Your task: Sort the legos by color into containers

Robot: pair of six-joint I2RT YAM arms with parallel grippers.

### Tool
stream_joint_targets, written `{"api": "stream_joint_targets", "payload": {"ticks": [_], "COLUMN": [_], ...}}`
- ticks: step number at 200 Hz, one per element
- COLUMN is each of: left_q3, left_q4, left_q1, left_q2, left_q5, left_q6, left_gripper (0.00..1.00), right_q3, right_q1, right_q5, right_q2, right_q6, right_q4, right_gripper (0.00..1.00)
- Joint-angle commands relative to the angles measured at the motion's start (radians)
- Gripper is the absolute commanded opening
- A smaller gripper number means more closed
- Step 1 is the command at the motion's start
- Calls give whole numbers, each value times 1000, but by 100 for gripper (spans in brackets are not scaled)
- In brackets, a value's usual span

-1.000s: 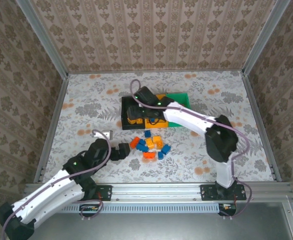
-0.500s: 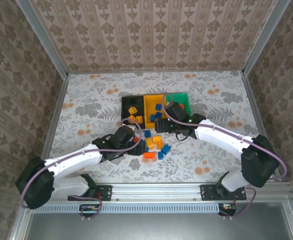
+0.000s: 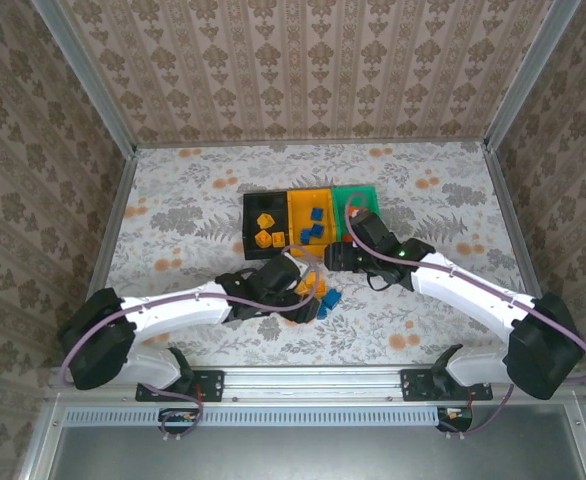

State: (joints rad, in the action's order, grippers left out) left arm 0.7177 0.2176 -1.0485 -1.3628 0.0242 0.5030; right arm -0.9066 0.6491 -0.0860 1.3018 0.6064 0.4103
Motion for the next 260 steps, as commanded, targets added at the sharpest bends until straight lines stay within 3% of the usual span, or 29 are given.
{"api": "stream_joint_targets", "payload": {"ticks": [1, 35, 89, 112, 127, 157, 203, 260], "left_q3": [17, 34, -12, -34, -8, 62, 54, 33], "left_q4": [-35, -33, -17, -16, 51, 230, 243, 102], "left_q1": [-5, -9, -13, -12, -20, -61, -138, -167], "left_q2": [-44, -89, -27, 33, 79, 95, -2, -47], "left_q5": [47, 98, 421, 449, 373, 112, -149, -207], "left_q6": [-31, -33, 42, 90, 68, -21, -142, -252], "left_gripper": [80, 76, 67, 66, 69, 81, 88, 86], "right_q3": [17, 32, 48, 50, 51, 49, 49, 41], "right_q1": [-15, -36, -61, -65, -65, -66, -69, -80], "right_q5": [-28, -40, -44, -33, -31, -28, -29, -23], "right_q2": [-49, -104, -157, -161, -163, -164, -176, -194], "right_q6": [9, 3, -2, 1, 0, -2, -9, -13], "right_q4": [23, 43, 60, 57, 57, 62, 73, 88], "right_gripper": [77, 78, 78, 78, 78, 78, 79, 79]}}
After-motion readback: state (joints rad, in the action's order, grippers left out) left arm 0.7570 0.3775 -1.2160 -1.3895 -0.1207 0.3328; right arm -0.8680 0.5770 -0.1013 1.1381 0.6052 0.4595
